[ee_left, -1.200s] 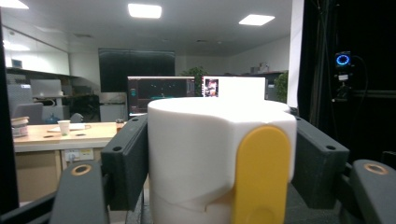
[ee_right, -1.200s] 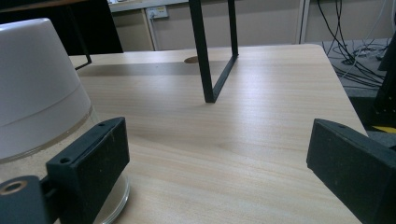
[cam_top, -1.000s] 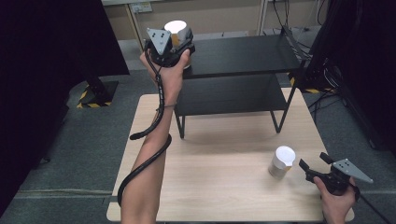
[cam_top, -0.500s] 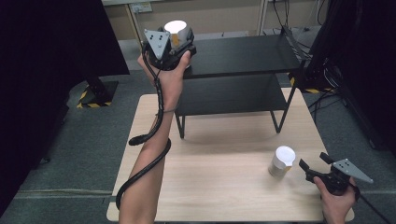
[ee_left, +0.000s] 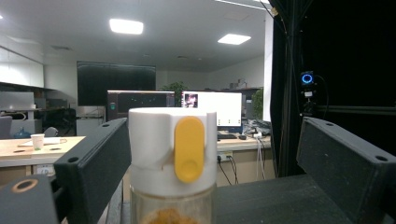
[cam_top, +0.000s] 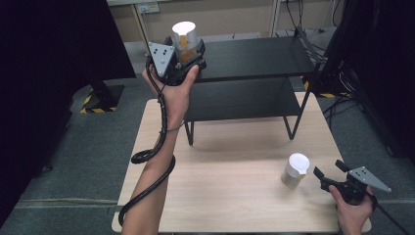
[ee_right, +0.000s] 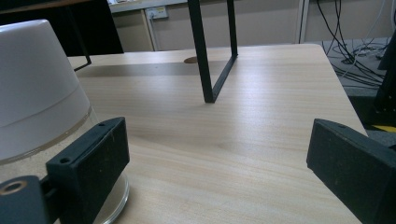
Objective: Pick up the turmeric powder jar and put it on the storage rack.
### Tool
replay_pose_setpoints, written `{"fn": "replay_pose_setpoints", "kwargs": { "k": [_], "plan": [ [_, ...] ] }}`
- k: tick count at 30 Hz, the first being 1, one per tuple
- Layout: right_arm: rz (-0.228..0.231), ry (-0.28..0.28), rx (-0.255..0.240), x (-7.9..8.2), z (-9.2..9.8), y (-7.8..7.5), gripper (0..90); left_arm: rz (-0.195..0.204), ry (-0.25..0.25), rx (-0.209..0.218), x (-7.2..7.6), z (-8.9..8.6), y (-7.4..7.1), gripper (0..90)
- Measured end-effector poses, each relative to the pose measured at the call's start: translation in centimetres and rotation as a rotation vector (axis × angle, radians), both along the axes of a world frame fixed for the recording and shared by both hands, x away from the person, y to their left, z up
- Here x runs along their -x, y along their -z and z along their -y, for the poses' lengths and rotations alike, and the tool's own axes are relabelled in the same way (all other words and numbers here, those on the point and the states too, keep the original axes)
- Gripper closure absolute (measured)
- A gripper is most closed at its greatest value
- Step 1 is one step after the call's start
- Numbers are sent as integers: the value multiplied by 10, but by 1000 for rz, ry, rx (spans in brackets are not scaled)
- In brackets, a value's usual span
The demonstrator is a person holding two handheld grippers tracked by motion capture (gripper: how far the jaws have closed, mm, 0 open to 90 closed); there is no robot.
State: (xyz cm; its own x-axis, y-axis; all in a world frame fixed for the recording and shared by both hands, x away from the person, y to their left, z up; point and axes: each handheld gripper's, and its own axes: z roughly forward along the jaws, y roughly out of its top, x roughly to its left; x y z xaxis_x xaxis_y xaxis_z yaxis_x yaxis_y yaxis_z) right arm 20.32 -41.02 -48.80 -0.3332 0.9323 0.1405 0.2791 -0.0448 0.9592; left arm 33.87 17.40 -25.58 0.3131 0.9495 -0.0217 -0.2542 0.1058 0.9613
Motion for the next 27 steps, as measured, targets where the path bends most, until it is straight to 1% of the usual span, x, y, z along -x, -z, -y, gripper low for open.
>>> {"fn": "replay_pose_setpoints", "kwargs": {
  "k": [3, 11, 15, 20, 23, 27],
  "plan": [
    [0, 0, 0, 0, 0, 0, 60, 4, 10, 5, 5, -2, 6, 95],
    [0, 1, 1, 0, 0, 0, 60, 15, 26, -7, 20, -6, 20, 94],
    [0, 1, 2, 0, 0, 0, 60, 21, 36, -24, 26, -7, 27, 94],
    [0, 1, 1, 0, 0, 0, 60, 26, 53, -32, 33, -8, 37, 94],
    [1, 1, 2, 0, -1, 0, 60, 32, 54, -50, 37, -8, 44, 92],
    [0, 0, 2, 0, 0, 0, 60, 26, 61, -48, 42, -9, 52, 92]
  ]
}}
